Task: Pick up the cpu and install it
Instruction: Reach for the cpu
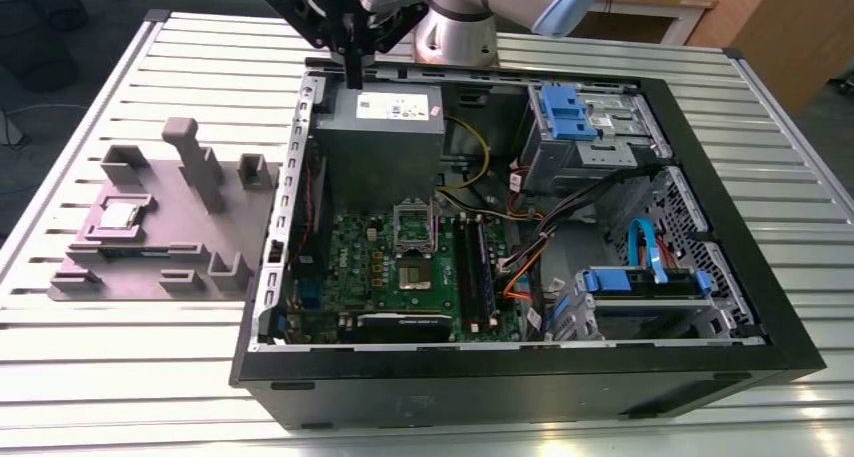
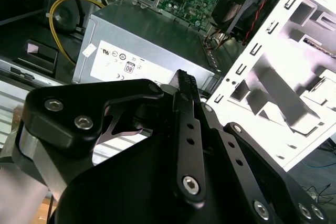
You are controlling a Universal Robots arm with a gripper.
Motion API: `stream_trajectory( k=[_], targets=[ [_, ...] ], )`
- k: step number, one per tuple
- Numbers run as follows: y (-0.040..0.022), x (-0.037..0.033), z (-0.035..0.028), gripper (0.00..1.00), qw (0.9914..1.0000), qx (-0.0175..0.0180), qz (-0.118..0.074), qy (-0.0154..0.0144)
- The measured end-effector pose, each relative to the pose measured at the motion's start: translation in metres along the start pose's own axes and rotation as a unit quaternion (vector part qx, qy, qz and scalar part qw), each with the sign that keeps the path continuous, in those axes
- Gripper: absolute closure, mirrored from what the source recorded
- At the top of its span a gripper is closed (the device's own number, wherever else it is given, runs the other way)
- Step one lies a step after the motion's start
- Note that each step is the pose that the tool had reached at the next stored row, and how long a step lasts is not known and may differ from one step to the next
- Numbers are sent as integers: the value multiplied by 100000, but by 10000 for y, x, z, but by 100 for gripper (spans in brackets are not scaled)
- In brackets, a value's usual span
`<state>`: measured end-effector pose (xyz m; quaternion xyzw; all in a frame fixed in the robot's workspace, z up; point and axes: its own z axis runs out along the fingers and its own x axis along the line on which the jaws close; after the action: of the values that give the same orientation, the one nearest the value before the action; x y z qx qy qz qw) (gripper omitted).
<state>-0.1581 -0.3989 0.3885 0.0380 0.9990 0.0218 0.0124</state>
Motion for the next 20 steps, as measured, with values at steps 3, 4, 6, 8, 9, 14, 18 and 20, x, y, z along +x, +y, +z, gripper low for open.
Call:
stream_trajectory(
  k=[3, 4, 6, 8, 9, 14, 18, 20],
  targets=[
    [-1, 8, 2, 89, 100000, 1, -1, 2],
    [-1, 13, 3, 89, 100000, -2, -2, 1],
    [-3, 28, 3, 89, 100000, 3, -2, 4],
    [-4, 50, 4, 89, 100000, -1, -5, -1],
    [-5, 62, 3, 89, 100000, 2, -3, 2],
    [-10, 131, 5, 89, 100000, -1, 5, 1],
    [-11, 140, 5, 89, 100000, -2, 2, 1],
    [-11, 142, 5, 89, 100000, -3, 2, 0]
  ],
)
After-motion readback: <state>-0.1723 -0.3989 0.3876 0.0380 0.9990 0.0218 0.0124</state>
